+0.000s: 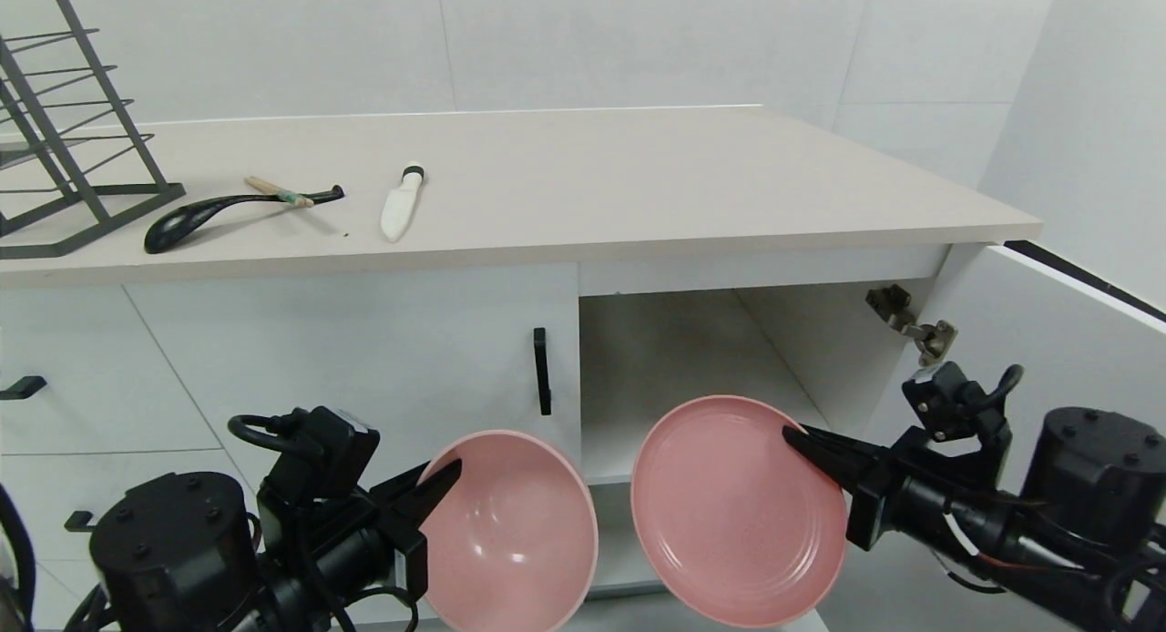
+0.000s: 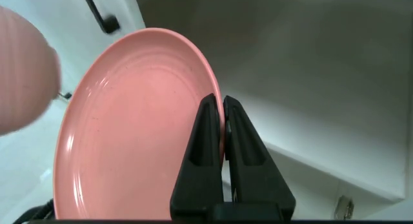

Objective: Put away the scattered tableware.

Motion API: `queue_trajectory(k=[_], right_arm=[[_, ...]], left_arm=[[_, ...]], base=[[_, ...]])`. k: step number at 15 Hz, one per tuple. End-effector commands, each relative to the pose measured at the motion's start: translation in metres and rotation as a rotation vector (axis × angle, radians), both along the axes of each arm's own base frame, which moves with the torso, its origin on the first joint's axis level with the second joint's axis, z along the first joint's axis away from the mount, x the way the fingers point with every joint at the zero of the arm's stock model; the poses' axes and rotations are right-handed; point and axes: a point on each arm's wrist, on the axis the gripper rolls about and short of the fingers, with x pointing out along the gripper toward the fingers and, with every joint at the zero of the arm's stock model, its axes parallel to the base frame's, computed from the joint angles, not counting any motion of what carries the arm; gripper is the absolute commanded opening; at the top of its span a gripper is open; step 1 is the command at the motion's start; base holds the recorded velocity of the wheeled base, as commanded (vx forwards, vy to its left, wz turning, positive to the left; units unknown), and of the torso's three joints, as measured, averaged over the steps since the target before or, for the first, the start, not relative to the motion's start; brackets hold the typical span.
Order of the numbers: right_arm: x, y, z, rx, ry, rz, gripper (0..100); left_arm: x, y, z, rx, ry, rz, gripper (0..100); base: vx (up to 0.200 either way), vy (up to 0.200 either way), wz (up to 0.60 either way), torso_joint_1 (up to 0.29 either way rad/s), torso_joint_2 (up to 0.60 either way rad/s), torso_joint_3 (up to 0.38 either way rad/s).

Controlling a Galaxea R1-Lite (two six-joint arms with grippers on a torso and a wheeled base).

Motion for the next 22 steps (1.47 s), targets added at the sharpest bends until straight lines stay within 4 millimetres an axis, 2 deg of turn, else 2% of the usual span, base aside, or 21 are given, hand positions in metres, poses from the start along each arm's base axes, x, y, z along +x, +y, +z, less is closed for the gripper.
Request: queue_trajectory(k=[1,4,9,12,22], right_arm=[[0.019,0.008,-0.022,-0.026,0.06,-0.005,0],[0.039,0.017,-0.035,-0.026,0.066,-0.004,0],[0.079,0.019,-0.057,-0.018,0.054,-0.052,0],[0.114,0.024,-0.074,-0.002,0.014,-0.075,0],[0.142,0.024,-0.11,-0.005,0.03,-0.103,0]], left_arm=[[0.001,-0.001,-0.002,0.007,0.009,0.002,0],[0.001,-0.001,-0.004,0.009,0.015,0.004,0],[0.001,-0.001,-0.004,0.008,0.016,0.004,0],[0.002,-0.001,-0.004,0.012,0.017,0.013,0],[0.001,0.0,-0.002,0.007,0.009,0.019,0]], base=[[0.0,0.0,0.0,0.0,0.0,0.0],[0.0,0.0,0.0,0.0,0.0,0.0],[0.0,0.0,0.0,0.0,0.0,0.0],[0.0,0.0,0.0,0.0,0.0,0.0],[0.0,0.0,0.0,0.0,0.0,0.0]])
